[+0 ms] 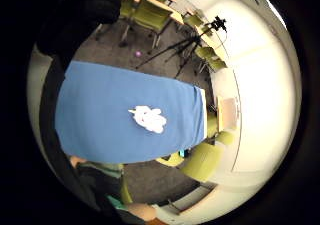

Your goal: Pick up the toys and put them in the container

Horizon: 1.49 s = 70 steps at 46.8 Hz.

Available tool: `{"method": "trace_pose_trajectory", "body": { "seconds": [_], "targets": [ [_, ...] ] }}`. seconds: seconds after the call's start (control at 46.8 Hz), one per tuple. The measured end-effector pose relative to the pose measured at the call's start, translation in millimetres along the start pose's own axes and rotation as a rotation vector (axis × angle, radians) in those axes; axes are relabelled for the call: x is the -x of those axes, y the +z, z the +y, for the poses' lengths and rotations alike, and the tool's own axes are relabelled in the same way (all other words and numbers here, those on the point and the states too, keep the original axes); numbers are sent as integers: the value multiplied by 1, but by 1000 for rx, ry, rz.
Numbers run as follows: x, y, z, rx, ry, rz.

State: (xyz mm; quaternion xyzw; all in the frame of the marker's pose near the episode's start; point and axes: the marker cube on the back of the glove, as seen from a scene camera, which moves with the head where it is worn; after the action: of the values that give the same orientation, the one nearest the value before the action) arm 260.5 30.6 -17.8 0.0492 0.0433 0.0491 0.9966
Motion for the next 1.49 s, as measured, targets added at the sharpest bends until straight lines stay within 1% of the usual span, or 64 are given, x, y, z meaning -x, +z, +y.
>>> {"method": "trace_pose_trajectory", "body": {
  "seconds": [0.192,0.32,0.491,0.64,0.768,1.089,1.281,1.494],
  "targets": [
    [-72,56,5,14,91,16],
    [-106,115,14,93,139,-9],
    [-124,169,24,170,164,-39],
    [-134,212,35,204,171,-49],
    [-144,240,44,244,188,-59],
    [-165,288,66,354,248,-104],
    [-168,290,73,333,266,-147],
    [-161,277,74,280,270,-157]
  ]
}}
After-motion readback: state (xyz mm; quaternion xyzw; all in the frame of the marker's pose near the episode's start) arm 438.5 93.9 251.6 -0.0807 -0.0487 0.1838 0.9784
